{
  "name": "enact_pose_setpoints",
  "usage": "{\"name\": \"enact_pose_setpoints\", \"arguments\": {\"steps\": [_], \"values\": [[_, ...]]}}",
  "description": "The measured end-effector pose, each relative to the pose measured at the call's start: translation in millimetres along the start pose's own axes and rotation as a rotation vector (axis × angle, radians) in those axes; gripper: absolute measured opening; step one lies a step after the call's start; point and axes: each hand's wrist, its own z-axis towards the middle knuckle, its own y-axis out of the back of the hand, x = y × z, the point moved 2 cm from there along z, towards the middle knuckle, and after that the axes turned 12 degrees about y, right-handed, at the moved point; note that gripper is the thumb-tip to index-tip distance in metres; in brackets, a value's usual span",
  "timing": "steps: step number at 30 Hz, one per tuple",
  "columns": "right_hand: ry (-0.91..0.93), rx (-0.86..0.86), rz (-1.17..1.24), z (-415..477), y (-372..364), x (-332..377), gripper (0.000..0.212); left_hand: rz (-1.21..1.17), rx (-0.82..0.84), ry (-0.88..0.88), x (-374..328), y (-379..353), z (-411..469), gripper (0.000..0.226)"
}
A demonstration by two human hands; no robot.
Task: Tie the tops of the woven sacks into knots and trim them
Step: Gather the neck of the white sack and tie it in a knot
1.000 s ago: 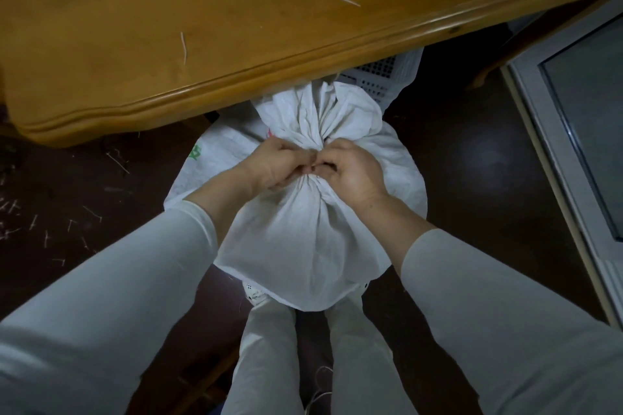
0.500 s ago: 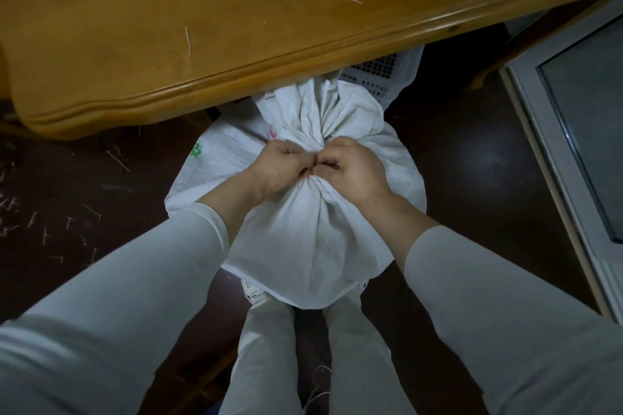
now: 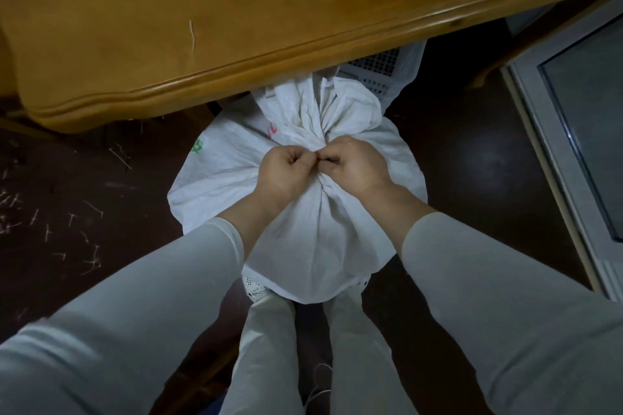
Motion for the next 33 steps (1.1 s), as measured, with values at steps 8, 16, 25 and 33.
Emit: {"name": "enact_pose_setpoints", "arguments": {"steps": [8, 16, 25, 33], "values": [[0.069, 0.037, -0.204, -1.3, -1.5, 16.3, 0.023, -0.004, -0.008, -0.007, -3.3, 3.3, -6.0, 0.047], [-0.041, -0.078, 0.013, 1.9, 0.9, 13.7, 0.017, -0.079, -0.018, 0.066, -9.9, 5.7, -0.6, 0.042], [-0.166, -0.389, 0.607, 4.4, -2.6, 12.1, 0.021, 0.131, -0.035, -0.115, -40.1, 17.6, 0.0, 0.029], [-0.415, -0.364, 0.985, 13.8, 10.5, 11.4, 0.009, -0.027, -0.16, 0.036, -25.6, 14.6, -0.6, 0.042]]}}
